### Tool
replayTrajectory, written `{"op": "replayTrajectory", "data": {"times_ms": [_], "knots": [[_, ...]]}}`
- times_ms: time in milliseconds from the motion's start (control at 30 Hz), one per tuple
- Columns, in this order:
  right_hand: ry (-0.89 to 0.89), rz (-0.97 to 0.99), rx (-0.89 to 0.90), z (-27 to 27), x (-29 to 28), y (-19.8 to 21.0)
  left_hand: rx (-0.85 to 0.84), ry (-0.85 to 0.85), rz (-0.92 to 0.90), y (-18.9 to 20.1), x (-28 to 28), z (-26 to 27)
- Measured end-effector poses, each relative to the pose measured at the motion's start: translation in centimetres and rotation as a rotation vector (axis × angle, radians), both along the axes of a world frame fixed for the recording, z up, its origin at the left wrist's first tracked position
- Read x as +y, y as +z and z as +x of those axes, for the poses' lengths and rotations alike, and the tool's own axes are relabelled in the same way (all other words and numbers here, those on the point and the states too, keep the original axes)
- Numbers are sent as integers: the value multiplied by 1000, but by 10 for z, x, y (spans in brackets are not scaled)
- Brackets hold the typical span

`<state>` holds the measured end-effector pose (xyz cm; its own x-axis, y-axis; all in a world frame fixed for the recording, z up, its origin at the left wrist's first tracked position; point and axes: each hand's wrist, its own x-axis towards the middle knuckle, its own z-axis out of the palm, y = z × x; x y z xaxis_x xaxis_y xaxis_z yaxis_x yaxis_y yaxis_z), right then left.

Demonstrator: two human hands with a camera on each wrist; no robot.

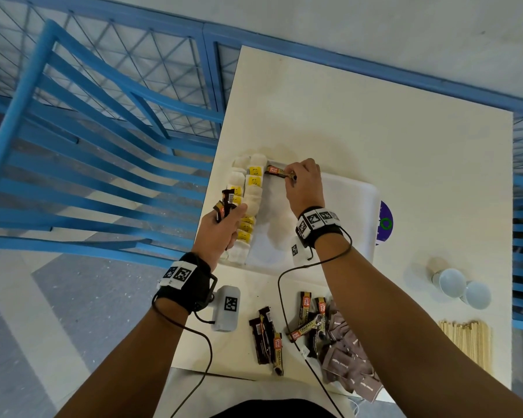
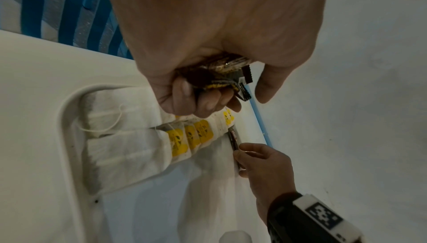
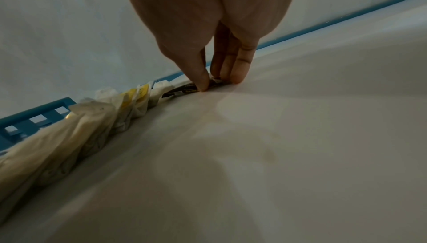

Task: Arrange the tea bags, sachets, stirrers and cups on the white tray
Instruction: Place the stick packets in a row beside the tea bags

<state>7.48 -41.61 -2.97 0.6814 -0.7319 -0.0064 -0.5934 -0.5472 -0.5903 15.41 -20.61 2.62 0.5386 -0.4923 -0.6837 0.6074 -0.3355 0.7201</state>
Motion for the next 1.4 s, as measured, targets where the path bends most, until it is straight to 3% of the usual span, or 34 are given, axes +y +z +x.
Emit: {"op": "replayTrajectory", "data": {"times_ms": [200, 1400], "knots": [[-2, 0, 6, 2, -3, -1, 130, 52, 20, 2, -3, 0], [-86, 0, 2, -3, 2, 5, -8, 12, 79, 8, 2, -2]]}}
